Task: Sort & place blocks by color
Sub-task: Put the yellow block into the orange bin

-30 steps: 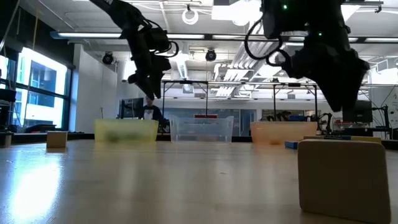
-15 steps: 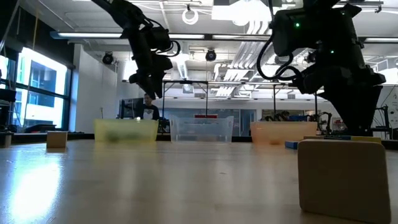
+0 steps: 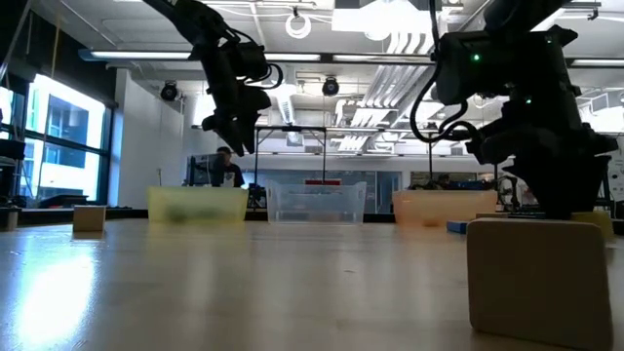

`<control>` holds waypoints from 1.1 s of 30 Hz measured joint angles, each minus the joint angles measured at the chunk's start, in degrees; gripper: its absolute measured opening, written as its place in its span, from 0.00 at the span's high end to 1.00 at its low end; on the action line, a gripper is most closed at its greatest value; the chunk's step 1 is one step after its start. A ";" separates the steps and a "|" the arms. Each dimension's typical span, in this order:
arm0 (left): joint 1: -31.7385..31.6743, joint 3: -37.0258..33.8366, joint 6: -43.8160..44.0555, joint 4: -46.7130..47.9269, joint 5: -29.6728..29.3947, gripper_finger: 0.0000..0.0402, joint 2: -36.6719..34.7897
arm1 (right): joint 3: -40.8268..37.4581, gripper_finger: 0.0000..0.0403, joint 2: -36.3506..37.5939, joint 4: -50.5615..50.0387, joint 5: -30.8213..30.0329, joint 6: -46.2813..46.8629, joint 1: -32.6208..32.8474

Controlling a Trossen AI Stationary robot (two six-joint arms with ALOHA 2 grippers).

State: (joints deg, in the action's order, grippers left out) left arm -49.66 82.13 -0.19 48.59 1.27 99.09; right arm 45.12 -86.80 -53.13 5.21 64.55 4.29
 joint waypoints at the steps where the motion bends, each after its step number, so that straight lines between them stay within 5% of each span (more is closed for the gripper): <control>1: 0.01 0.00 0.00 -0.08 -0.01 0.55 0.00 | -0.18 0.46 0.00 0.31 0.03 0.13 0.00; 17: -0.01 0.00 -2.46 -0.65 -0.01 0.55 0.00 | -1.15 0.51 0.00 1.77 5.01 7.20 0.00; 25: -0.01 0.00 -3.06 -0.69 -0.01 0.55 0.00 | -1.04 0.74 0.03 1.82 6.00 10.21 -0.02; 33: -0.01 0.00 -3.08 -0.69 -0.01 0.55 0.00 | 1.06 0.75 -0.02 3.98 6.78 9.58 -0.17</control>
State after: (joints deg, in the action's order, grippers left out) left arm -49.67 82.13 -3.27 47.90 1.26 99.09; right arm 46.18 -86.83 -49.14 11.99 74.13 4.12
